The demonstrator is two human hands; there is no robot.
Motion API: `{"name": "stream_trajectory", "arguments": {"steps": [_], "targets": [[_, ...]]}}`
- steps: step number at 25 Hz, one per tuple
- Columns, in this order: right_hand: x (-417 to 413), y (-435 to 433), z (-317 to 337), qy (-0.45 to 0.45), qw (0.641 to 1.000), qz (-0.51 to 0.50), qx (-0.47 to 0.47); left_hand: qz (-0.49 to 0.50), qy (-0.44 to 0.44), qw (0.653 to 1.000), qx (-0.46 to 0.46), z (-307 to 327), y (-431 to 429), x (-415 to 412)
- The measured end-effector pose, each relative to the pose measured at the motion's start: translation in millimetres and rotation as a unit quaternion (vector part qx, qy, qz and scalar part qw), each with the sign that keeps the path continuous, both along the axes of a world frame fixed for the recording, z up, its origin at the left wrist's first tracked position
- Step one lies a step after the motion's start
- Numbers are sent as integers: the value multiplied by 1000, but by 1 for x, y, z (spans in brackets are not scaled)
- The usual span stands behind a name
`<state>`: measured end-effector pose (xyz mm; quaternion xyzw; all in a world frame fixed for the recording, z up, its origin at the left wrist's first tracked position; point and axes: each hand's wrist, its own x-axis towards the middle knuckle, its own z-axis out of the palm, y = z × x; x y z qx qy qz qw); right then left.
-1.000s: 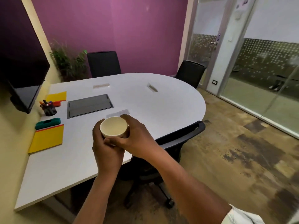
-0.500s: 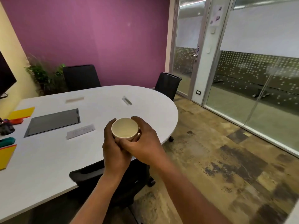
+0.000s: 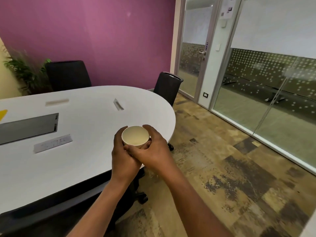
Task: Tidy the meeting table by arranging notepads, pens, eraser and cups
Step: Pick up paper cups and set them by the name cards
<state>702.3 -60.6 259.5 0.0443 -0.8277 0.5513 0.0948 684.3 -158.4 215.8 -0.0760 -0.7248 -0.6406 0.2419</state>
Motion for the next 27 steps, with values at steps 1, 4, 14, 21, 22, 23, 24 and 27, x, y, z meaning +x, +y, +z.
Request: {"name": "stream_trajectory", "arguments": {"steps": [1, 4, 14, 21, 22, 23, 24, 27], "targets": [[-13, 5, -1, 0, 1000, 0, 7, 6, -2, 1000, 24, -2, 8, -12], [-53, 19, -4, -7, 999, 15, 31, 29, -17, 998, 51, -8, 25, -45], [-164, 66, -21, -37, 993, 103, 49, 118, -39, 992, 13, -21, 70, -133], [-234, 128, -19, -17, 980, 194, 38, 214, -44, 976, -17, -16, 131, -186], [-243, 139, -16, -15, 978, 206, 35, 227, -40, 973, -25, -14, 143, -193], [-252, 149, -15, -15, 976, 215, 31, 238, -37, 970, -33, -13, 152, -201], [-260, 157, -13, -18, 974, 224, 28, 247, -37, 968, -36, -11, 161, -207], [-278, 172, -14, -20, 969, 245, 21, 266, -37, 963, -36, -14, 176, -219]]}}
